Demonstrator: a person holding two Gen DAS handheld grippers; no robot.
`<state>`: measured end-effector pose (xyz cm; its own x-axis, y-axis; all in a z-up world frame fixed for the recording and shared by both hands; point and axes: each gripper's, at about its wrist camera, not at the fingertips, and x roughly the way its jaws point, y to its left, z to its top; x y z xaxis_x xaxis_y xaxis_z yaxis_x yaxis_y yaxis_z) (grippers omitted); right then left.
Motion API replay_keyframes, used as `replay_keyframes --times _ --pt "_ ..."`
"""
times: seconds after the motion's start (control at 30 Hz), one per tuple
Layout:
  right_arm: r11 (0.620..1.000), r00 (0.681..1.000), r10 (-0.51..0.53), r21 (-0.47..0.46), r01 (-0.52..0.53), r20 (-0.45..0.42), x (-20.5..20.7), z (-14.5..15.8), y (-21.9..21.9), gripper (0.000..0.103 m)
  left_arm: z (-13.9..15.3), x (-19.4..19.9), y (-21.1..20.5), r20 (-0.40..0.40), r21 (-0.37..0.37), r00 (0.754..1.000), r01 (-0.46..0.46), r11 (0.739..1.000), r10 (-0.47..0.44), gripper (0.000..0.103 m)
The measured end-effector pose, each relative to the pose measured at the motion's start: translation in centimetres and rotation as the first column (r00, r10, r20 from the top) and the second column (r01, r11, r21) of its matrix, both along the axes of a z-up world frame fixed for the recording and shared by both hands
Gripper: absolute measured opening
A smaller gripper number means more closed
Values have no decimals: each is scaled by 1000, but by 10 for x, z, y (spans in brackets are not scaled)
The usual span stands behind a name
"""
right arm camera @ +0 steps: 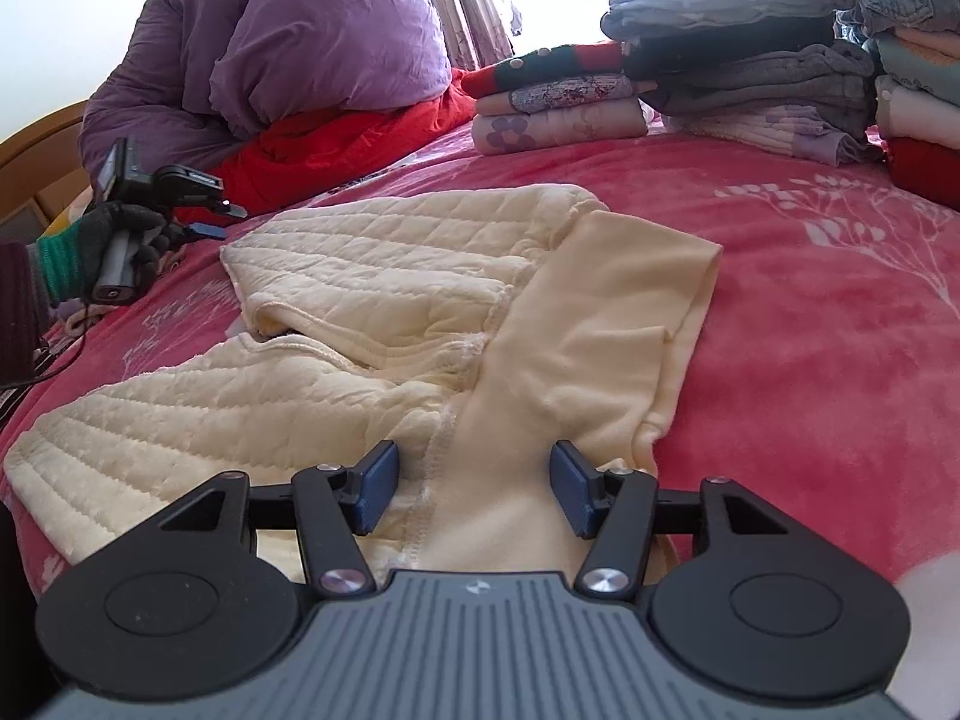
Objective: Fold clothes
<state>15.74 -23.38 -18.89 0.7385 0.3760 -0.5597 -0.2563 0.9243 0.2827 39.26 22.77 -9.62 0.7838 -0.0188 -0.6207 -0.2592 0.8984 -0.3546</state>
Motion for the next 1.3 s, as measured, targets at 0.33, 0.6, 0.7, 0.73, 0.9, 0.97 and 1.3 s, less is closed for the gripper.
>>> replay_keyframes --times 0.33,0.6,0.7,0.73,0.9,0.97,1.3 --pt "992 986 34 -122 -15 162 -39 33 5 56 45 -193 19 1 223 988 153 963 -157 53" --pt "909 948 213 -404 -104 236 -88 41 27 55 17 -319 0 -67 377 959 279 883 -275 54" --pt "887 940 255 -442 -134 227 -99 40 30 54 1 -348 0 -45 308 953 299 903 -300 45" --pt "883 939 263 -448 -141 223 -100 39 30 54 -3 -352 -1 -31 301 952 300 905 -305 40" --pt "870 946 267 -469 -155 182 -103 28 42 53 -39 -348 -15 -115 286 934 357 889 -338 33" --pt "862 952 262 -482 -158 156 -102 24 42 53 -46 -345 -15 -156 272 932 359 893 -327 33" --pt "767 945 290 -627 -137 148 -116 15 45 53 -28 -376 -28 -166 455 901 430 780 -400 39"
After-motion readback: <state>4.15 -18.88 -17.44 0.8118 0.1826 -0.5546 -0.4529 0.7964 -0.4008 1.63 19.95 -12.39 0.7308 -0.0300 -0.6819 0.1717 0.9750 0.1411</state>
